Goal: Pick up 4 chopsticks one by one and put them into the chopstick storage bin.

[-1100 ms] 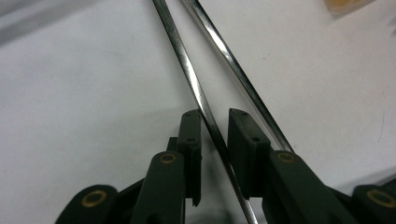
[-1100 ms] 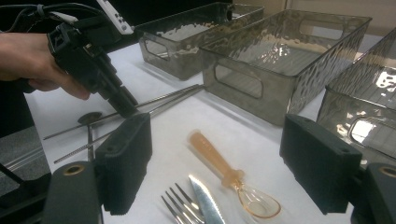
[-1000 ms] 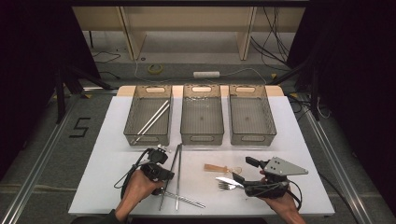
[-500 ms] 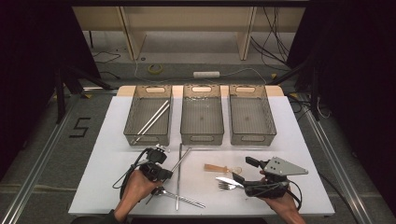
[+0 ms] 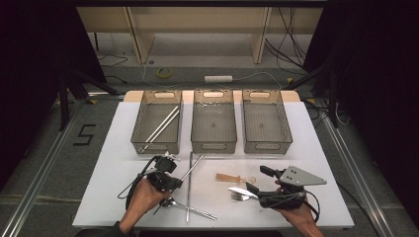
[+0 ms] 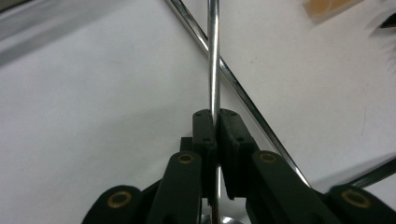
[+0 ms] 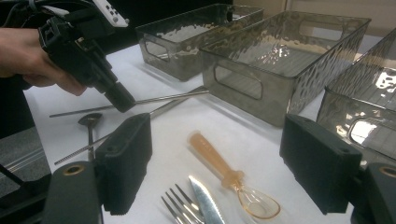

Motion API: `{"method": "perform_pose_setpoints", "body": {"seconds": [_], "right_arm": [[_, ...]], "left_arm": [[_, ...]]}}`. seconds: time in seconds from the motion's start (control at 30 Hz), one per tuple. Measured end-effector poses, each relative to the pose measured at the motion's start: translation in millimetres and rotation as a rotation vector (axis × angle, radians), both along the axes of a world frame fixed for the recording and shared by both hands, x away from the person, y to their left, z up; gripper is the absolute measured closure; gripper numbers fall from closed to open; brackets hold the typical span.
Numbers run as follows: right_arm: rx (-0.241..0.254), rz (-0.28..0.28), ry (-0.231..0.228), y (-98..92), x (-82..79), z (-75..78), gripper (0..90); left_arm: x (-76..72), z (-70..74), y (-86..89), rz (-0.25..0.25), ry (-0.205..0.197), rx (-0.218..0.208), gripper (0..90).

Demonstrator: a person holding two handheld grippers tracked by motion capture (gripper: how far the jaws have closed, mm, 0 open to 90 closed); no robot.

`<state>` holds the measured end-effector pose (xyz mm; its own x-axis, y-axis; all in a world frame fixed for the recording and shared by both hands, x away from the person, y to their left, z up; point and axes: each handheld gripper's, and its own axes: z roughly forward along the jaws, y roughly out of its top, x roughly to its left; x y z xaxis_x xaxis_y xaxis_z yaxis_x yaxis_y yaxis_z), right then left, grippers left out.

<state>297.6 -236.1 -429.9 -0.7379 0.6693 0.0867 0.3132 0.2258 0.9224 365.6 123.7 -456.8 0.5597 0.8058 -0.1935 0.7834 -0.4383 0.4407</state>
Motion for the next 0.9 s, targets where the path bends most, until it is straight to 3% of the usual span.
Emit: {"method": "perform_pose_setpoints", "body": {"seconds": [0.9], "right_arm": [[-0.001, 0.001, -0.001, -0.1, -0.4, 0.3, 26.2]], "left_arm": [[-1.4, 33.5, 28.3, 0.012, -0.103, -0.057, 84.9]]}}
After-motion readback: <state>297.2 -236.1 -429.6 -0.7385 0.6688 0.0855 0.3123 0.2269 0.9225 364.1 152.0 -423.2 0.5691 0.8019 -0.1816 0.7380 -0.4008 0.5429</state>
